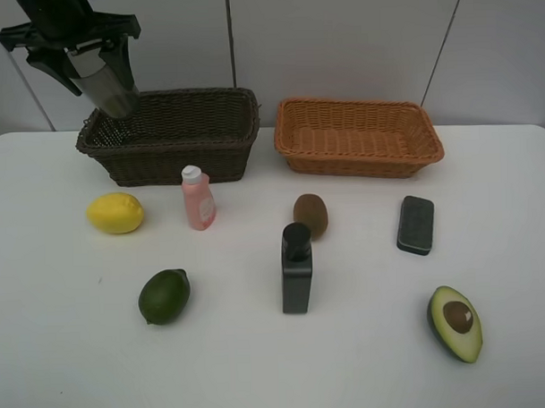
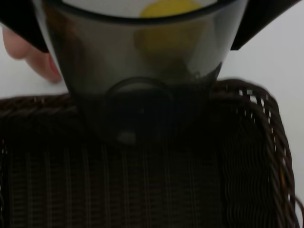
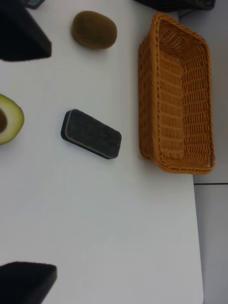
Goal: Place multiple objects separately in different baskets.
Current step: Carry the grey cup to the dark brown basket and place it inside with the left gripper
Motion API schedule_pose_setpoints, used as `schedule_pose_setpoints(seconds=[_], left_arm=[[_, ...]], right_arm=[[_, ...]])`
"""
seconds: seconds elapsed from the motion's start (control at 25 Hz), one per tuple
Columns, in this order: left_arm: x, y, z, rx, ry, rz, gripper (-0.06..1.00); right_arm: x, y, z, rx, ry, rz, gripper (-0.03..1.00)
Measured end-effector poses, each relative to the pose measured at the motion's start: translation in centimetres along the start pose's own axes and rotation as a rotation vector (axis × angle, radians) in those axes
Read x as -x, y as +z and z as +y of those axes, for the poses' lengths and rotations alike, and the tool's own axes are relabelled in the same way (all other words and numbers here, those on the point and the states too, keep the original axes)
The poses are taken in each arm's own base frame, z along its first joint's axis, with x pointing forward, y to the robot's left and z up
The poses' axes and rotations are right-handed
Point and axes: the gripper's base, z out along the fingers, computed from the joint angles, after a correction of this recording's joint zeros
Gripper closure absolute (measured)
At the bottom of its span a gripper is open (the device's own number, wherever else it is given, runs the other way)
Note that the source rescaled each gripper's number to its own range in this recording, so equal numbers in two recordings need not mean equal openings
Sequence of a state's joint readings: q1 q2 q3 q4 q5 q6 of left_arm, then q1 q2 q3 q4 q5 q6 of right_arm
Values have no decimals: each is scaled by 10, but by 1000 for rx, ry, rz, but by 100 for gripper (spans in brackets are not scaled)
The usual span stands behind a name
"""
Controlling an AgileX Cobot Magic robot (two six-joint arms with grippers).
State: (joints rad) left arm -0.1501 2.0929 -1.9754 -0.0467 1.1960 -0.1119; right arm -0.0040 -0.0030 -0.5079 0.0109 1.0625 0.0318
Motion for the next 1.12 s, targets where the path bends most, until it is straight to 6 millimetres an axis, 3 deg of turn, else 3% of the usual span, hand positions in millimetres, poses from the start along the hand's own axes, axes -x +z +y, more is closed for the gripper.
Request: schedule_pose_setpoints(seconds=[0.28, 0.56, 0.68, 0.76, 1.12], left_arm=[[36, 53, 4, 60, 18, -17, 18], [41, 94, 9, 71, -26, 10, 14], [41, 99, 18, 76, -42, 23, -1], [41, 98, 23, 81, -49, 32, -4], [45, 76, 20, 26, -69, 0, -6]], right_arm=[[0, 0, 0, 0, 0, 0, -3], [0, 0, 0, -2, 1, 0, -3], [0, 0, 0, -2, 1, 0, -3], [0, 0, 0, -2, 1, 0, -3], [0, 0, 0, -2, 1, 0, -3]])
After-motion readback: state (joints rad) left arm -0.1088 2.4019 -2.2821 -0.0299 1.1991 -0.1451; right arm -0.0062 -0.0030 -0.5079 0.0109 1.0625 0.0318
